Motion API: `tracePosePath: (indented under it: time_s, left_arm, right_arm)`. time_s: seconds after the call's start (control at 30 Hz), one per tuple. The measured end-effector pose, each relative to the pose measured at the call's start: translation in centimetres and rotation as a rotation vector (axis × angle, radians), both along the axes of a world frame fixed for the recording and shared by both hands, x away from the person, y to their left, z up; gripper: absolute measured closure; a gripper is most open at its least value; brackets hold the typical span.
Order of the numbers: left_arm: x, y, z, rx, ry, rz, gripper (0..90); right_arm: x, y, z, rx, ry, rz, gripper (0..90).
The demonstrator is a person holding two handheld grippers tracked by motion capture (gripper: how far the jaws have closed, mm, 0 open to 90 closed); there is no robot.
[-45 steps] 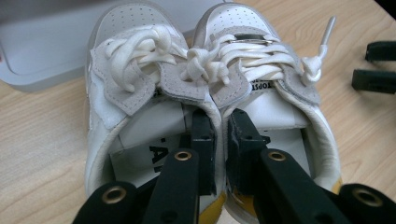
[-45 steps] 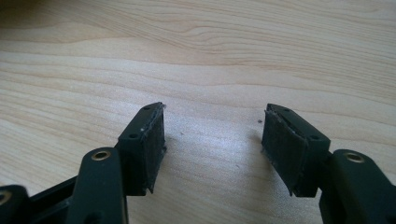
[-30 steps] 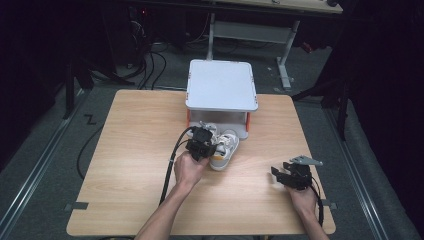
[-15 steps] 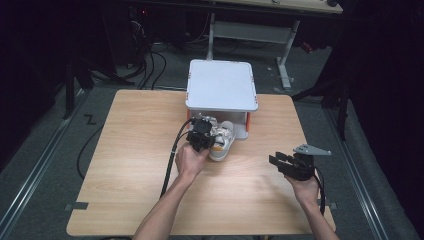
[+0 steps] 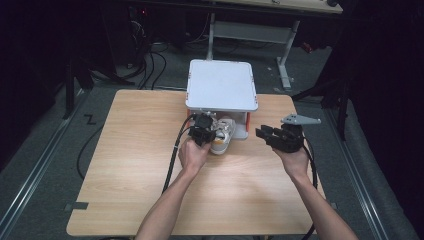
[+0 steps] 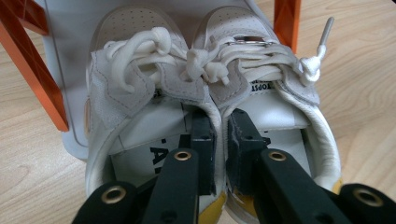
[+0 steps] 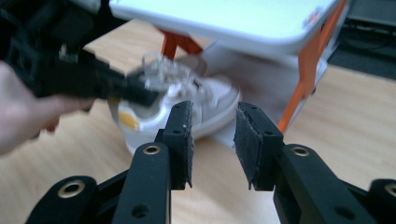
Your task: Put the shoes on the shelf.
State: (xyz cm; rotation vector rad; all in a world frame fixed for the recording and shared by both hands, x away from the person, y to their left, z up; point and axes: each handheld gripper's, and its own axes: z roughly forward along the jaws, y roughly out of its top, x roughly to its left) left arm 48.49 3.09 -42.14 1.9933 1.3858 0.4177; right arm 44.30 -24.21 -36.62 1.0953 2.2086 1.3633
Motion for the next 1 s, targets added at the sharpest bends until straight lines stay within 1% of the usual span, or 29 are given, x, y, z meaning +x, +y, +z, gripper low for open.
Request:
tracePosePath:
  time_s: [0.07,0.1,0.13,0.2,0.23,0.3,0.33,0.4,0.5,0.53,0.6,0.67,0.73,0.8,0.83,0.9,0.93,1.0]
  left_arm:
    - [0.3,0.0,-0.3,-0.002,0.0,0.012,82.0]
    - [0.6,0.0,-0.5,-0.002,0.001,0.019,82.0]
    - [0.7,0.0,-0.6,0.003,0.003,0.021,81.9]
    - [1.1,-0.2,-0.7,0.026,0.008,0.017,81.9]
    - [1.2,-0.3,-0.8,0.037,0.005,0.014,81.8]
    - [1.5,-0.3,-1.0,0.045,0.004,0.016,81.9]
    - [1.6,-0.4,-1.1,0.038,0.01,0.024,81.9]
    - [1.9,-0.4,-1.2,0.034,0.008,0.033,81.9]
    - [2.3,-0.5,-1.3,0.041,0.0,0.034,81.9]
    - [2.5,-0.6,-1.3,0.042,-0.005,0.037,81.8]
    - [2.7,-0.8,-1.2,0.046,-0.017,0.038,81.8]
    - [2.9,-0.9,-1.1,0.044,-0.022,0.04,81.7]
    - [3.0,-1.0,-1.1,0.043,-0.024,0.045,81.6]
    - [3.2,-1.1,-1.3,0.052,-0.024,0.048,81.6]
    - [3.2,-1.3,-1.4,0.062,-0.032,0.055,81.5]
    - [3.2,-1.5,-1.4,0.067,-0.037,0.061,81.2]
    - [3.2,-1.6,-1.4,0.064,-0.041,0.062,81.1]
    - [3.2,-1.9,-1.5,0.072,-0.051,0.06,80.5]
  right_arm:
    - [0.9,0.5,0.5,0.026,0.014,-0.002,66.2]
    - [1.3,0.7,0.7,0.035,0.01,-0.008,64.8]
    - [1.8,1.1,0.9,0.029,0.0,-0.022,61.1]
    - [2.4,1.6,1.2,0.026,-0.017,-0.045,59.3]
    - [2.8,1.8,1.4,0.026,-0.026,-0.051,59.4]
    - [3.5,2.5,1.9,0.019,-0.04,-0.061,61.6]
    - [3.9,2.8,2.2,0.012,-0.051,-0.064,62.3]
    - [4.6,3.4,2.7,-0.001,-0.066,-0.071,63.3]
    - [5.8,4.5,3.1,-0.029,-0.07,-0.079,64.3]
    - [6.3,4.8,3.1,-0.037,-0.065,-0.082,64.4]
    - [7.2,5.5,3.0,-0.055,-0.07,-0.088,64.3]
    - [8.0,6.2,2.7,-0.083,-0.055,-0.096,63.4]
    - [8.7,6.8,2.4,-0.109,-0.056,-0.112,61.8]
    - [9.3,7.3,2.2,-0.111,-0.068,-0.129,61.4]
    - [9.5,7.4,2.1,-0.11,-0.074,-0.135,61.1]
    - [9.9,7.6,1.8,-0.111,-0.07,-0.152,60.8]
    - [10.2,7.6,1.6,-0.116,-0.058,-0.155,60.5]
    - [10.4,7.7,1.6,-0.117,-0.061,-0.163,60.5]
